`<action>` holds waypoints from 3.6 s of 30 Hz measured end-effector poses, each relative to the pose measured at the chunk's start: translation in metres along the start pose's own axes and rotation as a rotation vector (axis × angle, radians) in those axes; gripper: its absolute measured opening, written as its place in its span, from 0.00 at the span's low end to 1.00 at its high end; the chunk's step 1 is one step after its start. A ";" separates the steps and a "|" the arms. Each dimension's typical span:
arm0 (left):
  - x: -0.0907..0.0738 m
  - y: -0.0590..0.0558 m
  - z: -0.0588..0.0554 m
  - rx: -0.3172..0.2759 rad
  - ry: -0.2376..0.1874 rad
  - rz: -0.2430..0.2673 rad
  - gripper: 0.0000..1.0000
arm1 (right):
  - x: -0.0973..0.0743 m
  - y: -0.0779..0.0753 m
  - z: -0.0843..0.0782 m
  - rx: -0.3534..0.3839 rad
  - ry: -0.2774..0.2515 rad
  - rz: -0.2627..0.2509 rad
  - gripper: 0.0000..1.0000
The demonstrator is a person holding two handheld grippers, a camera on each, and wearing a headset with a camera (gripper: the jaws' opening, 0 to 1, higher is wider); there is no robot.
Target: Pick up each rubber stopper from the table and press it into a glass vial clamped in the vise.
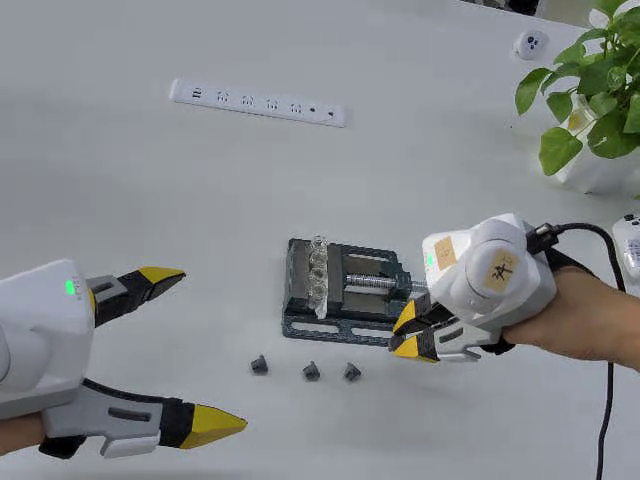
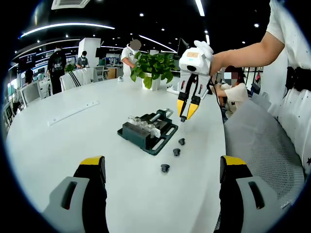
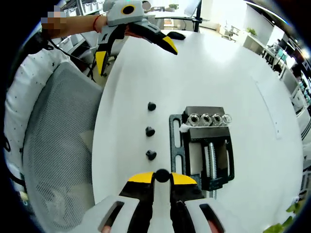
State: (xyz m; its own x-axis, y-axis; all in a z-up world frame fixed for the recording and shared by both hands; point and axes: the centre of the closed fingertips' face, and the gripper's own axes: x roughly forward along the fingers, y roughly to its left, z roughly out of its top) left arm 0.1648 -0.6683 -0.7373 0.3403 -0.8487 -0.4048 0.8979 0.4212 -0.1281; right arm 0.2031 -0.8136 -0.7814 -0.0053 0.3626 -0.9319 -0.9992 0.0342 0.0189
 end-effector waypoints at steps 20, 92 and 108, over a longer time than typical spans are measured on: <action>-0.003 0.003 -0.001 -0.003 -0.008 0.003 0.98 | -0.027 -0.058 0.055 -0.099 -0.017 -0.054 0.07; 0.004 0.014 -0.008 -0.050 -0.021 0.002 0.97 | 0.028 -0.109 0.078 -0.038 -0.008 0.007 0.07; 0.004 0.015 -0.010 -0.056 -0.021 0.000 0.97 | 0.029 -0.112 0.079 -0.046 0.029 0.008 0.07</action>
State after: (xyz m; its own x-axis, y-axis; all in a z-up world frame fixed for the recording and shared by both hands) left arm 0.1765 -0.6617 -0.7501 0.3471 -0.8549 -0.3856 0.8810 0.4382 -0.1782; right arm 0.3180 -0.7336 -0.7826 -0.0138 0.3356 -0.9419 -0.9999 -0.0120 0.0104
